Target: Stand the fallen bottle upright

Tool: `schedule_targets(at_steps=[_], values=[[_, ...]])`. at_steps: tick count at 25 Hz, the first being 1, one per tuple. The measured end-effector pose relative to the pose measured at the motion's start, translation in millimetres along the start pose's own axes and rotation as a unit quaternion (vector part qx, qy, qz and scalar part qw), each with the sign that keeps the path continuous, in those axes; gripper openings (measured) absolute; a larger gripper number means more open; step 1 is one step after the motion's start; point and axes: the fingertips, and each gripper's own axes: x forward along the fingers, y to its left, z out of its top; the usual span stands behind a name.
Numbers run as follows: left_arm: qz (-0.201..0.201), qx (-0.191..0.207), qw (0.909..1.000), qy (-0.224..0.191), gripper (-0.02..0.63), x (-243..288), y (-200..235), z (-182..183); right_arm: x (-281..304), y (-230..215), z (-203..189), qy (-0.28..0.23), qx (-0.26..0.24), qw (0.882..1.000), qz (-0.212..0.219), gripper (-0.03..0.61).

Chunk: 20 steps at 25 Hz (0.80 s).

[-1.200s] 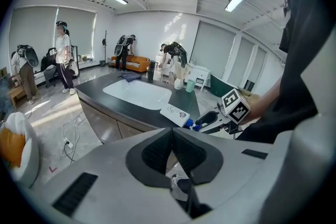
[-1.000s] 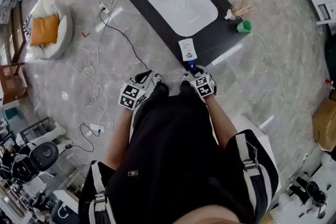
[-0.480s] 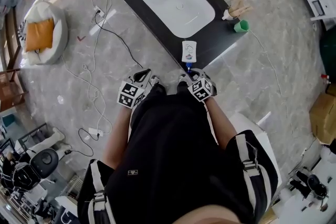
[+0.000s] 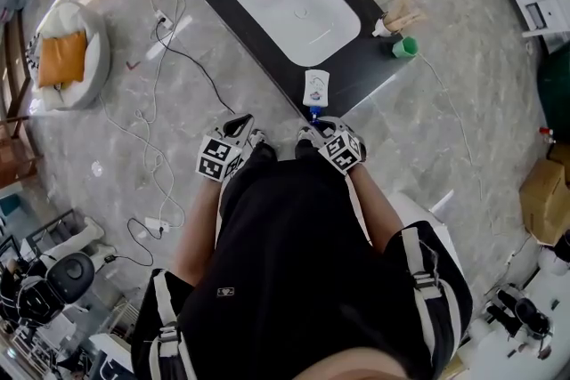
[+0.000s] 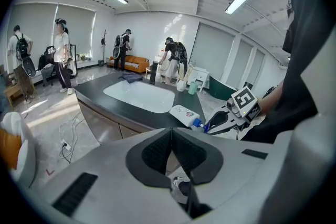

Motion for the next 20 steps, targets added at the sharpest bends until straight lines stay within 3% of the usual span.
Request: schedule_targets(at_steps=[10,20], values=[[0.002,-0.010,0.9999,-0.007,0.015,15.4,-8.0,4.0,-21.1,0.0,27.4,-0.026,0.030,0.996,0.082,0.106],[0.004,-0.014,0.9998,-0.017,0.015,23.8,-16.4,11.6,-37.8,5.8,47.8,-0.042,0.040,0.989,0.136,0.103]])
